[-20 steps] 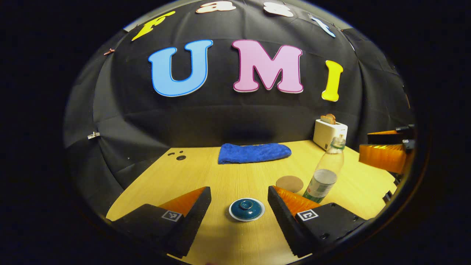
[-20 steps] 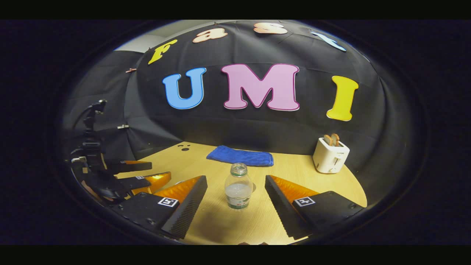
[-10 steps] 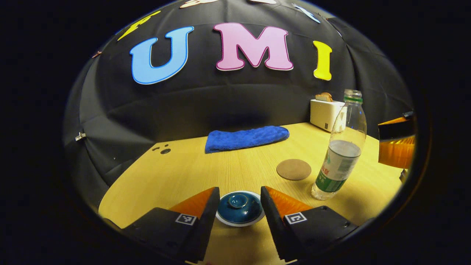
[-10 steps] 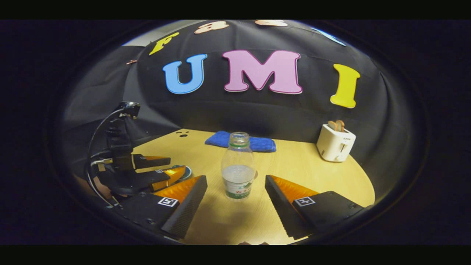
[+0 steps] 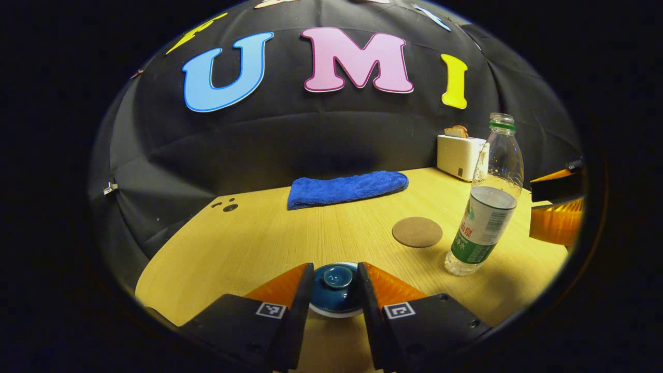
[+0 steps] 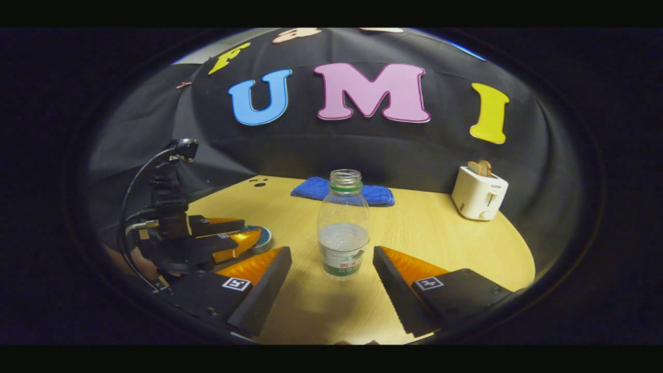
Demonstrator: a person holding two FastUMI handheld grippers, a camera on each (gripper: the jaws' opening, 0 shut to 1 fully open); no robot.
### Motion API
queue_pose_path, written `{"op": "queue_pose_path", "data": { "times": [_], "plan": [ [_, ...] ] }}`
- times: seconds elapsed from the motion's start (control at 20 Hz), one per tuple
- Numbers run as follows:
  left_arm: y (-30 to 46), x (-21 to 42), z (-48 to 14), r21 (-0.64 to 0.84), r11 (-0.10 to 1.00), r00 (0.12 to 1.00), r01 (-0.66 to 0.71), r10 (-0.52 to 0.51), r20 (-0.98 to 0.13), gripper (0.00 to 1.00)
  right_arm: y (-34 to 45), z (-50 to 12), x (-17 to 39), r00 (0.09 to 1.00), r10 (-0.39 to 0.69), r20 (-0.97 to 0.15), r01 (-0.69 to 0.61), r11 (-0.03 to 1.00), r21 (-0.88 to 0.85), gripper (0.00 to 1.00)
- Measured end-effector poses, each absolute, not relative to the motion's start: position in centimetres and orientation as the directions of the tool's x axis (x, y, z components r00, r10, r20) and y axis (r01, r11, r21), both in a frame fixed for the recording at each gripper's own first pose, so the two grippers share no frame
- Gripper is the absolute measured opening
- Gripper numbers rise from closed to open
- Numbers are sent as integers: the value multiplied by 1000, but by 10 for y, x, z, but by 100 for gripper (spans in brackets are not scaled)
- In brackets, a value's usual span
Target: Open the teacup lid with one hand, grasp the water bottle and pour water into the teacup with the other hand; after pouring, place the water bottle on the coaster and then close the teacup lid.
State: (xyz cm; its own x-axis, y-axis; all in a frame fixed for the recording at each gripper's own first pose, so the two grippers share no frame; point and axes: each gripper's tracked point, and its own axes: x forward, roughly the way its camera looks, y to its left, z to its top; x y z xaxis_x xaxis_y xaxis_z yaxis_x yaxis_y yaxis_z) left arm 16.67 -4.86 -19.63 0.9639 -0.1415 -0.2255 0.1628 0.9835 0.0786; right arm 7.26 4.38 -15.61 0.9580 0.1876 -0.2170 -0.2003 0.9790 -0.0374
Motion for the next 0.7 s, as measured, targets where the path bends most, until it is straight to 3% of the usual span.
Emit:
{"op": "queue_pose_path", "data": {
  "times": [0.15,0.2,0.25,0.45,0.5,0.7],
  "plan": [
    [-51,164,-199,72,983,961,169,-149,-233,40,42,-158,80,962,178,-209,-190,981,-39,98],
    [-52,164,-198,70,983,962,169,-149,-230,42,42,-158,84,963,175,-205,-187,982,-40,98],
    [-51,164,-198,69,983,962,168,-149,-231,36,41,-159,92,964,173,-200,-185,982,-38,98],
    [-51,164,-195,59,984,964,170,-154,-216,30,42,-165,103,970,166,-180,-175,984,-36,98],
    [-51,164,-194,50,984,964,170,-155,-215,25,43,-166,105,970,166,-177,-174,984,-32,98],
    [-43,158,-180,-1,990,973,143,-141,-181,25,46,-171,115,974,158,-165,-164,986,-22,98]
  ]
}}
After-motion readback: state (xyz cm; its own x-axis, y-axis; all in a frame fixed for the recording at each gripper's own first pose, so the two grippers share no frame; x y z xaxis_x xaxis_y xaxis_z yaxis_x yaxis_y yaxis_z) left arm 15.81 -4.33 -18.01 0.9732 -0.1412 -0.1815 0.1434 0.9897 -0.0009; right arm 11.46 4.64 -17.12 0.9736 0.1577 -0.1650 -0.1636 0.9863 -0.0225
